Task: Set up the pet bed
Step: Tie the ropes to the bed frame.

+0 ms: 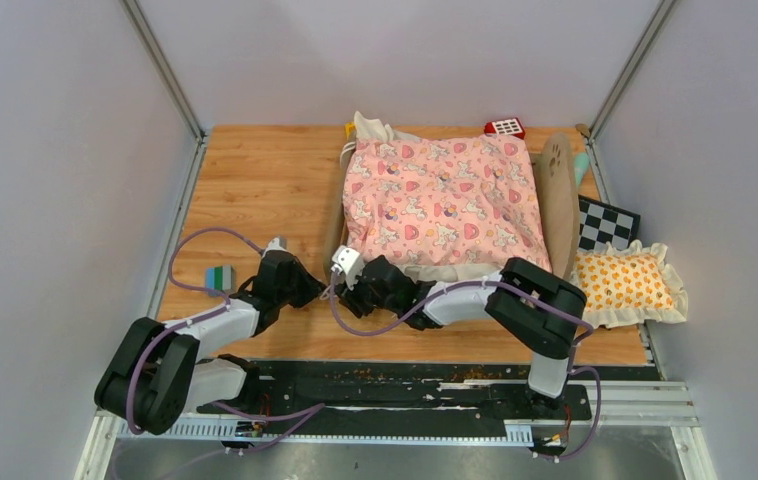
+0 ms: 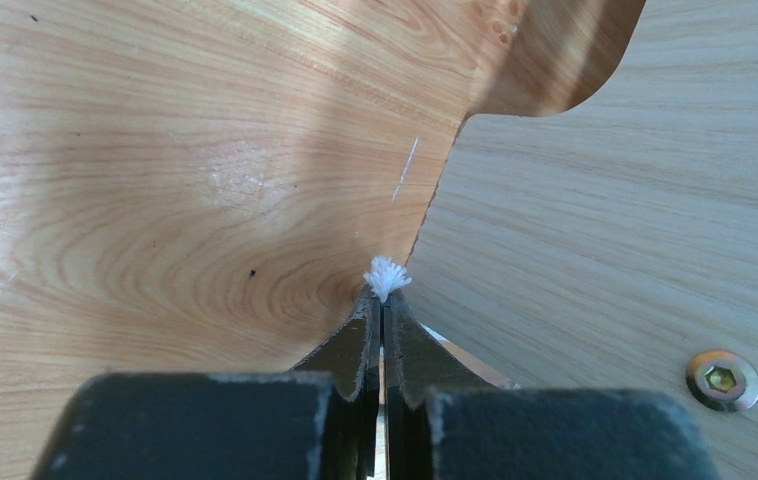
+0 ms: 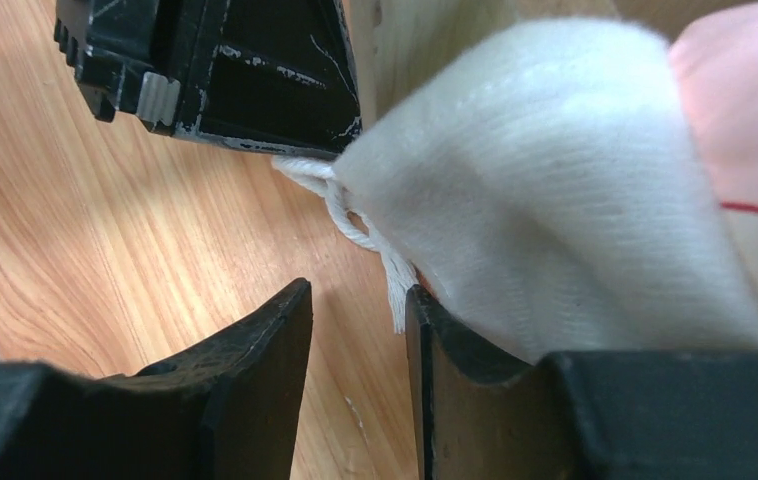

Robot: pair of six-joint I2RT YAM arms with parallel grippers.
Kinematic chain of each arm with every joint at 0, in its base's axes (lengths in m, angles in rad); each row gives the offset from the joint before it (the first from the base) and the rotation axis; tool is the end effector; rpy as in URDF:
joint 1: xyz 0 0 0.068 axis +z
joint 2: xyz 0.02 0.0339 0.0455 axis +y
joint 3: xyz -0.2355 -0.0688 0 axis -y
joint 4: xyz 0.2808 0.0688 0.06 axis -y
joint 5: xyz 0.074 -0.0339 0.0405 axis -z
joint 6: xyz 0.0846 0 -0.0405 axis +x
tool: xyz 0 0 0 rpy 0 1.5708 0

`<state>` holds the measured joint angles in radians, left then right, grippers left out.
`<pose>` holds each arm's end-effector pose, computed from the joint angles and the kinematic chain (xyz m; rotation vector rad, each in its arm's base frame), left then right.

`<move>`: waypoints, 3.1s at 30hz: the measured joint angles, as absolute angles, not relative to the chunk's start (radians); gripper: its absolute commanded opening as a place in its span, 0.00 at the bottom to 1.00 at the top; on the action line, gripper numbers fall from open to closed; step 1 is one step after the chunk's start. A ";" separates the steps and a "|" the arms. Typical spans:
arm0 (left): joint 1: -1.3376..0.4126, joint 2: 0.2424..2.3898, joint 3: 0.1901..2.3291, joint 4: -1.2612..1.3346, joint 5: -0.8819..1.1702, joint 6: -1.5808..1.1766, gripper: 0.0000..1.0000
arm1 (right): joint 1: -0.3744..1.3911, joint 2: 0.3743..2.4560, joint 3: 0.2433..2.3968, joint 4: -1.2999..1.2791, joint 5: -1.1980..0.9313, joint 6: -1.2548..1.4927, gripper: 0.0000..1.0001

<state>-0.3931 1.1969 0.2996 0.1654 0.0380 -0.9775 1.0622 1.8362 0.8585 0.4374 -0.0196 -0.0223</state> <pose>0.2518 -0.1079 0.0447 -0.6771 2.3222 -0.7182 0.2052 0.3715 0.0599 -1.1341 1.8590 0.6312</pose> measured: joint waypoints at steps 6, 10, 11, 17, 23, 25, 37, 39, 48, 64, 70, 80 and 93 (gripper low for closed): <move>-0.393 1.201 0.300 0.170 0.048 -0.974 0.00 | 1.059 1.841 0.897 0.352 -0.013 -0.060 0.47; -0.393 1.201 0.300 0.170 0.049 -0.974 0.00 | 1.058 1.860 0.926 0.326 0.004 -0.081 0.46; -0.393 1.202 0.300 0.170 0.051 -0.974 0.00 | 1.057 1.866 0.933 0.324 0.010 -0.084 0.46; -0.393 1.202 0.300 0.170 0.054 -0.972 0.00 | 1.056 1.919 0.985 0.289 0.038 -0.104 0.37; -0.393 1.203 0.300 0.170 0.056 -0.970 0.00 | 1.047 1.929 1.001 0.272 0.044 -0.104 0.04; -0.393 1.203 0.300 0.171 0.056 -0.970 0.00 | 1.044 1.929 1.001 0.268 0.043 -0.098 0.00; -0.388 1.202 0.312 0.153 0.044 -0.958 0.00 | 1.044 1.822 0.872 0.266 0.025 -0.023 0.00; -0.382 1.195 0.327 0.133 0.038 -0.952 0.00 | 1.044 1.797 0.847 0.258 0.025 -0.002 0.00; -0.318 1.064 0.403 0.050 -0.031 -0.904 0.00 | 1.044 1.759 0.839 0.176 0.081 0.113 0.00; -0.286 0.831 0.439 -0.038 -0.021 -0.863 0.00 | 1.040 1.758 0.930 -0.100 0.344 0.470 0.00; -0.286 0.715 0.439 -0.048 0.001 -0.852 0.00 | 1.034 1.744 0.930 -0.161 0.387 0.571 0.00; -0.286 0.751 0.506 -0.070 -0.017 -0.805 0.00 | 1.023 1.715 0.907 -0.218 0.448 0.643 0.00; -0.286 0.806 0.532 -0.069 -0.023 -0.776 0.00 | 1.008 1.651 0.836 -0.233 0.482 0.708 0.00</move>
